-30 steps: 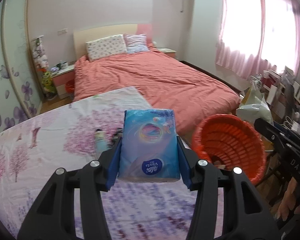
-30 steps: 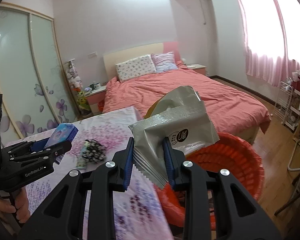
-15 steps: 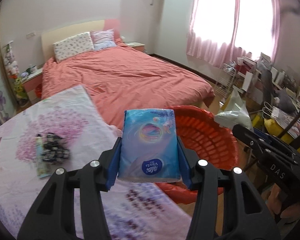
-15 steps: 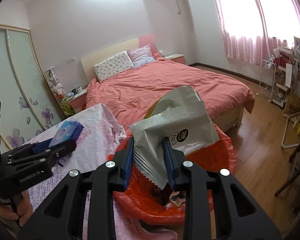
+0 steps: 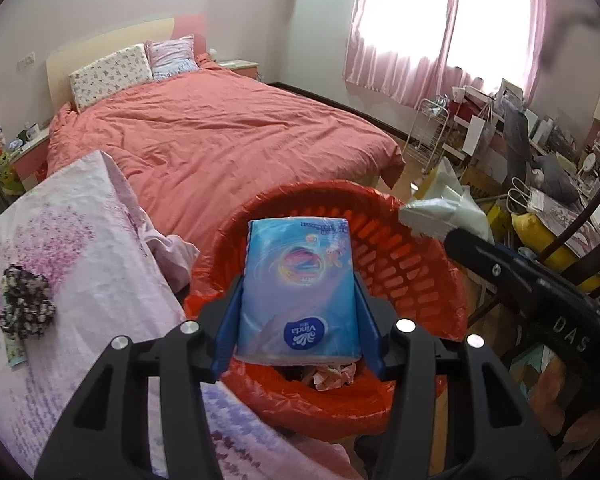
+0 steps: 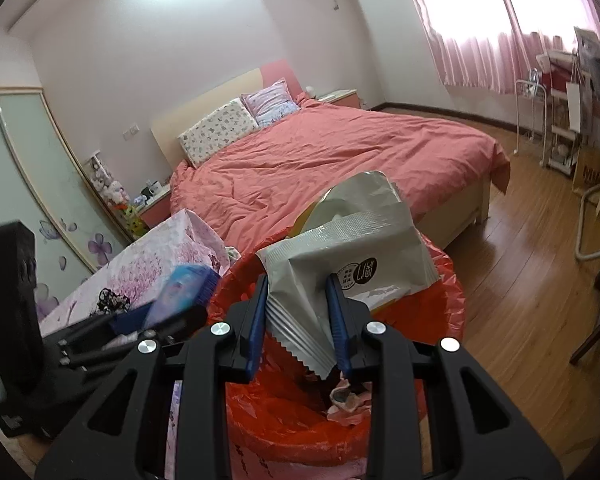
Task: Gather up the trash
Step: 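Carry the tissue pack and snack packet to the orange basket and release both, then grasp the blue lotion tube with the left tool while the right tool grasps the floral pouch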
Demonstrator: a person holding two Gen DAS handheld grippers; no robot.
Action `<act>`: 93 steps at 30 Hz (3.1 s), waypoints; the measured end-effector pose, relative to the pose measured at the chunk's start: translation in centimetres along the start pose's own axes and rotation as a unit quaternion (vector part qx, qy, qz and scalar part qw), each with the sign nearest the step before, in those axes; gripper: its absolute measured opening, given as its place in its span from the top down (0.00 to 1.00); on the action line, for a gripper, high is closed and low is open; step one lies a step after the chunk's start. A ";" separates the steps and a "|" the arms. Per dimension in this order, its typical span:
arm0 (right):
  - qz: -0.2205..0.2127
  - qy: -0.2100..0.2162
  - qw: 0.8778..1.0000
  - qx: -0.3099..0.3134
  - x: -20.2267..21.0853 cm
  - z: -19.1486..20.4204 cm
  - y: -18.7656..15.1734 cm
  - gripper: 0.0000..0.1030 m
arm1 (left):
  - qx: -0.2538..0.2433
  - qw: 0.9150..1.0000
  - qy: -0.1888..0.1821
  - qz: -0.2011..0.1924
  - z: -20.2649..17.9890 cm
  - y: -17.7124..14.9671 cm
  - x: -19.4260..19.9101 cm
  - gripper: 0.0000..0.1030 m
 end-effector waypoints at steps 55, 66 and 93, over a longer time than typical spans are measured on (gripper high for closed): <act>0.036 0.004 0.992 0.123 -1.6 9.8 -4.6 0.49 | 0.112 0.954 0.276 0.023 29.4 -4.6 6.2 0.40; 0.056 0.012 0.989 0.133 -2.3 11.6 -5.7 0.49 | 0.129 0.950 0.282 0.032 30.0 -3.9 3.3 0.70; 0.105 0.077 0.981 0.141 -11.3 28.6 -10.5 0.49 | 0.196 0.910 0.365 0.026 41.6 -13.3 20.4 0.64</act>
Point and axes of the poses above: each gripper's, at about its wrist camera, not at the fingertips, and x roughly against the way its jaws point, z to its left, y to its top, the point moved 4 cm from there along -x, roughly the way its jaws point, and after that the axes turned 13 degrees about -z, right-handed, at the moved point
